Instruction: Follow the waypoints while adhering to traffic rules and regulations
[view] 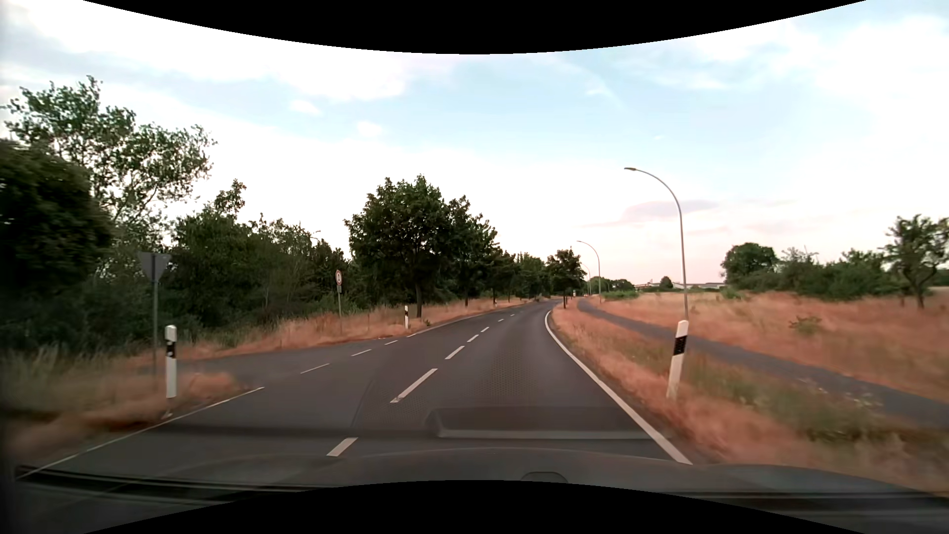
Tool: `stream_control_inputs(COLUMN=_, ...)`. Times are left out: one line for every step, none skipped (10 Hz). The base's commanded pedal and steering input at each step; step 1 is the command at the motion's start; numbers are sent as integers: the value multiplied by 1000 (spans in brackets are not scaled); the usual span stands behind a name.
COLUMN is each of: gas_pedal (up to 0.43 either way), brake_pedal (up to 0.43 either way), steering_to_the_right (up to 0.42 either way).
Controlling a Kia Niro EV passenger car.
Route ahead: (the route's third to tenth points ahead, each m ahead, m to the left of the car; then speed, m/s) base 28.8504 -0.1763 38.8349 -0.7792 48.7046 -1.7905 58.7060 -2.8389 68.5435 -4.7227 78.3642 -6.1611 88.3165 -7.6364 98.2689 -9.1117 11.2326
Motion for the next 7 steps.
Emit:
stream_control_inputs(gas_pedal=280, brake_pedal=0, steering_to_the_right=13)
stream_control_inputs(gas_pedal=299, brake_pedal=0, steering_to_the_right=11)
stream_control_inputs(gas_pedal=299, brake_pedal=0, steering_to_the_right=10)
stream_control_inputs(gas_pedal=299, brake_pedal=0, steering_to_the_right=10)
stream_control_inputs(gas_pedal=299, brake_pedal=0, steering_to_the_right=10)
stream_control_inputs(gas_pedal=299, brake_pedal=0, steering_to_the_right=10)
stream_control_inputs(gas_pedal=299, brake_pedal=0, steering_to_the_right=11)
